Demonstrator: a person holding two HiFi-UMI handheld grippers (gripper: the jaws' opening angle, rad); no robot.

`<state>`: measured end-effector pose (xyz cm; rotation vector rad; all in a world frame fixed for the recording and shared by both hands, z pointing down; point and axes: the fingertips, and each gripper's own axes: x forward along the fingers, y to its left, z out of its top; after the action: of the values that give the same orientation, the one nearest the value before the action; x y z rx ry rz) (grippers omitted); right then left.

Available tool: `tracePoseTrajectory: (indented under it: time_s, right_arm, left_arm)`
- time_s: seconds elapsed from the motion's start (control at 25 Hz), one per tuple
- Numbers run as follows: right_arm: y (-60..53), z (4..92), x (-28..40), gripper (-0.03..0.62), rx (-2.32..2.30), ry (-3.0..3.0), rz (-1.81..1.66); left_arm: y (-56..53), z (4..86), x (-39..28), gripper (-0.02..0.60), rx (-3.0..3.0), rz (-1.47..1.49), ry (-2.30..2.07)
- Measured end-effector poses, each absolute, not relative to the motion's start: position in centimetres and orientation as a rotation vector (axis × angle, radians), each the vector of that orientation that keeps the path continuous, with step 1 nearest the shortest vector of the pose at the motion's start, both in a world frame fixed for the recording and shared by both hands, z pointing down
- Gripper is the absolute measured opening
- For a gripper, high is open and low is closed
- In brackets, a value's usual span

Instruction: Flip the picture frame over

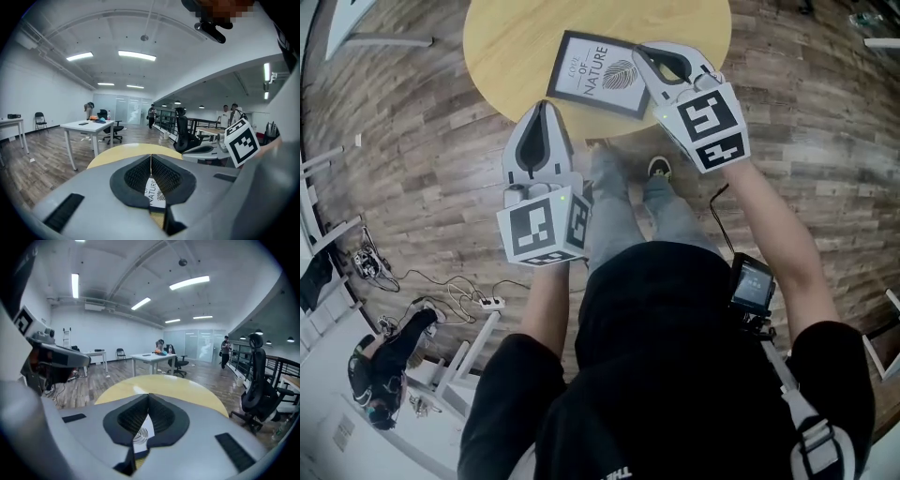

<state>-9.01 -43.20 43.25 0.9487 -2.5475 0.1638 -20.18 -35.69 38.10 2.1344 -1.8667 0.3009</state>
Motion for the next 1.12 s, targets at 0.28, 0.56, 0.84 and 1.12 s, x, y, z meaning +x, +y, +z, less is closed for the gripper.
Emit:
tracePoseTrajectory:
  time_s: [0.28, 0.56, 0.84, 1.12]
  right_arm:
    - [-40.8, 30.4, -6.7, 0.02, 1.054, -2.762, 0.064]
    - [-38.0, 24.5, -2.9, 0.021, 1.127, -2.798, 0.023]
    - [-37.9, 21.8, 0.4, 0.02, 1.159, -2.813, -0.014]
    - [-37.5, 22.0, 1.2, 0.021, 1.144, -2.829, 0.01]
  left_arm:
    - [-35.3, 31.4, -16.0, 0.023, 2.238, 0.204, -1.823]
    - [-33.5, 26.4, -12.9, 0.023, 2.291, 0.144, -1.821]
    - [-32.7, 24.6, -11.0, 0.023, 2.312, 0.12, -1.842]
    - [-32.1, 24.6, -10.6, 0.023, 2.287, 0.139, -1.874]
